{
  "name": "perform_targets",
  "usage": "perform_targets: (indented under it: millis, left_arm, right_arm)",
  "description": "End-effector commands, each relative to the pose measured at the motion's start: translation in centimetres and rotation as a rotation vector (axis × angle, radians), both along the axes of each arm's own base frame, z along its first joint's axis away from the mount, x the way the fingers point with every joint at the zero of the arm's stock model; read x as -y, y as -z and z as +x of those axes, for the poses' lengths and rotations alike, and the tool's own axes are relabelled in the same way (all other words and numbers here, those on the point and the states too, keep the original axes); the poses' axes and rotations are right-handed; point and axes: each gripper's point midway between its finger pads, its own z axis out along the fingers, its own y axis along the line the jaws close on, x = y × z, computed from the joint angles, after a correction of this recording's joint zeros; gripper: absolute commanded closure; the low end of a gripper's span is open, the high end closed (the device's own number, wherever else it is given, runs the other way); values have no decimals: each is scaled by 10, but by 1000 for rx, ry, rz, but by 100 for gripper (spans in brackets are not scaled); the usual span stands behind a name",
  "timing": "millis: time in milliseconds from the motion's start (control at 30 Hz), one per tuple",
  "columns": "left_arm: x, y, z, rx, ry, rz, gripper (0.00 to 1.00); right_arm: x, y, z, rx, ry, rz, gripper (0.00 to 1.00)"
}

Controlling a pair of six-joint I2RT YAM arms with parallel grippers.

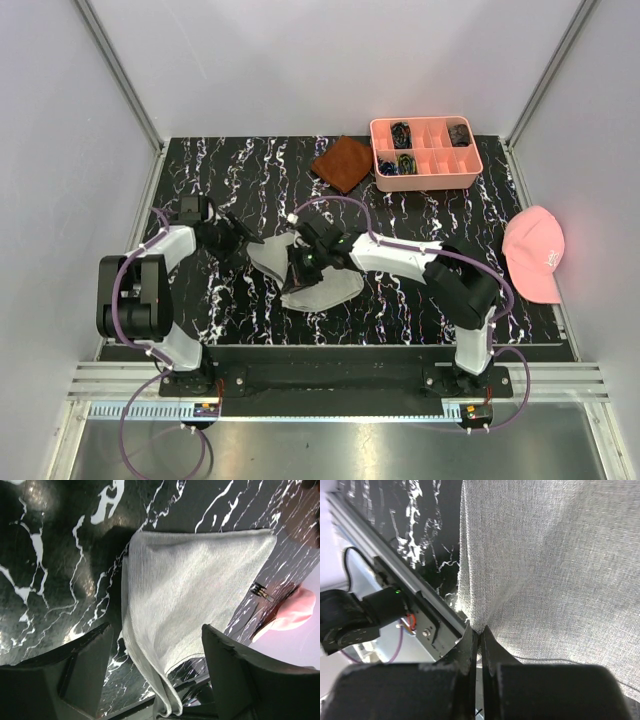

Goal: Fold the napkin into a case and place the utensils inside
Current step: Pick up the lower triangle-folded napkin from the center of the board, then fold the lower triangle-folded napkin at the center of the board.

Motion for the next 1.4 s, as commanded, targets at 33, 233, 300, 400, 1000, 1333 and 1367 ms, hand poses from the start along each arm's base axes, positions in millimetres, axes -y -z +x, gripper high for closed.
perform_targets:
  millis: [33,233,300,400,1000,1333,1367]
  left_arm:
    - [5,-6,32,53,-20,2,28]
    - [7,4,24,27,-37,26,30]
    - [8,6,24,20,-38,24,30]
    - [11,9,26,14,-37,24,33]
    - [43,-24,49,120,76,356,86]
    - [87,-25,75,126,102,420,86]
    - [90,-23,80,125,104,421,86]
  right_arm:
    - [-5,-50,7,36,6,168,100]
    - [3,-53,10,28,19,193,100]
    - [5,-54,11,24,22,200,100]
    - [7,-52,8,9,15,211,100]
    - [64,-4,-17,-135,55,239,100]
    - [107,28,-16,-175,128,191,100]
    - [111,29,-12,-174,141,189,100]
